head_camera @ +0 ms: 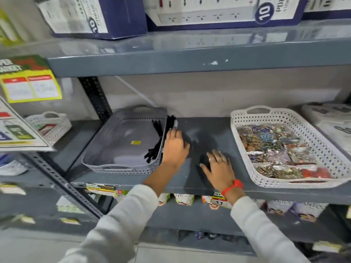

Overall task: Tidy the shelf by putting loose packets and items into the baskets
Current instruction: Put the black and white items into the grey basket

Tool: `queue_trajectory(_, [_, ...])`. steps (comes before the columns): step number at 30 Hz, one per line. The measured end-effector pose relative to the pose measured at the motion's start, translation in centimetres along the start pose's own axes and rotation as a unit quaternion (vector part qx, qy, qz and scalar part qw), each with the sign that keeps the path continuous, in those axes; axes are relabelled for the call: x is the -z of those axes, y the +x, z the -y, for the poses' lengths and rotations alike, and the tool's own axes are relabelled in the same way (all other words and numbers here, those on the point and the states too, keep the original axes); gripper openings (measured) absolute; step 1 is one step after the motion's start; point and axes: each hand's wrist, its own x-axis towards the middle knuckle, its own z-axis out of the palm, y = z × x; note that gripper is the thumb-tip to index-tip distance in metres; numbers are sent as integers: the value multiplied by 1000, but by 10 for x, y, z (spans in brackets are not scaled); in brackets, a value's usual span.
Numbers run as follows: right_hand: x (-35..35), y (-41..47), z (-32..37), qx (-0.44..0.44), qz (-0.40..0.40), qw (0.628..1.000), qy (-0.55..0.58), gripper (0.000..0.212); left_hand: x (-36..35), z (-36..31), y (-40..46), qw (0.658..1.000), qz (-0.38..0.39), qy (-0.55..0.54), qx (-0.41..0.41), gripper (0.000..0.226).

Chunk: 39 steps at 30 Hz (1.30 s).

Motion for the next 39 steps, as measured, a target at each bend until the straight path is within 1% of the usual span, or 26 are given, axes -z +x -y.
queue_trajectory(2, [-14, 0, 1, -11, 10, 999, -29, 60, 6, 1, 16, 997, 49, 30, 53, 50])
queue_trajectory(4, [-21, 0, -1, -12, 11, 999, -41, 62, 10, 2, 26, 991, 74, 8, 109, 42])
queue_trajectory(6, [-22, 1, -2, -11, 10, 999, -42, 62, 13, 3, 34, 984, 98, 1, 147, 35])
queue_trajectory(10, [-22, 3, -5, -5, 14, 999, -40, 66, 15, 1, 48, 973, 133, 9, 191, 36])
queue_trajectory(13, [-22, 1, -4, -12, 3, 999, -37, 91, 13, 0, 54, 971, 127, 22, 201, 30])
queue_trajectory(15, [-23, 2, -4, -18, -10, 999, -26, 96, 13, 0, 56, 972, 124, 26, 198, 29])
queue_trajectory(17, [-24, 3, -4, -18, -18, 999, -28, 92, 15, 2, 58, 973, 113, 8, 199, 28])
queue_trajectory(20, [-25, 3, -4, -18, -15, 999, -41, 75, 28, 9, 61, 972, 74, -56, 214, 20])
queue_trajectory(21, [-24, 2, -4, -19, -19, 999, -42, 74, 35, 14, 64, 970, 61, -77, 220, 19])
queue_trajectory(22, [-24, 2, -3, -20, -27, 999, -41, 78, 42, 21, 66, 968, 48, -98, 227, 21])
queue_trajectory(24, [-24, 1, -2, -21, -34, 998, -44, 84, 57, 37, 70, 962, 11, -125, 242, 35])
queue_trajectory(25, [-24, 1, -2, -22, -29, 998, -47, 84, 66, 44, 71, 959, -14, -135, 247, 36])
queue_trajectory(27, [-24, 1, -1, -29, -17, 998, -47, 72, 79, 57, 70, 954, -60, -147, 256, 34])
queue_trajectory(29, [-24, 1, -1, -30, -19, 998, -43, 57, 84, 70, 65, 952, -86, -141, 257, 34])
queue_trajectory(31, [-24, 1, 0, -31, -20, 998, -43, 58, 80, 82, 58, 953, -88, -139, 255, 28])
queue_trajectory(33, [-22, 1, 1, -36, -20, 998, -50, 73, 67, 92, 52, 954, -69, -135, 258, 21])
queue_trajectory(35, [-22, 0, 1, -34, -27, 998, -48, 87, 52, 99, 46, 956, -24, -109, 270, 19])
queue_trajectory(37, [-22, 1, 1, -34, -29, 998, -48, 90, 37, 106, 42, 958, 38, -68, 275, 21])
queue_trajectory(39, [-23, 1, 0, -33, -24, 998, -49, 90, 24, 113, 38, 960, 99, -34, 261, 25])
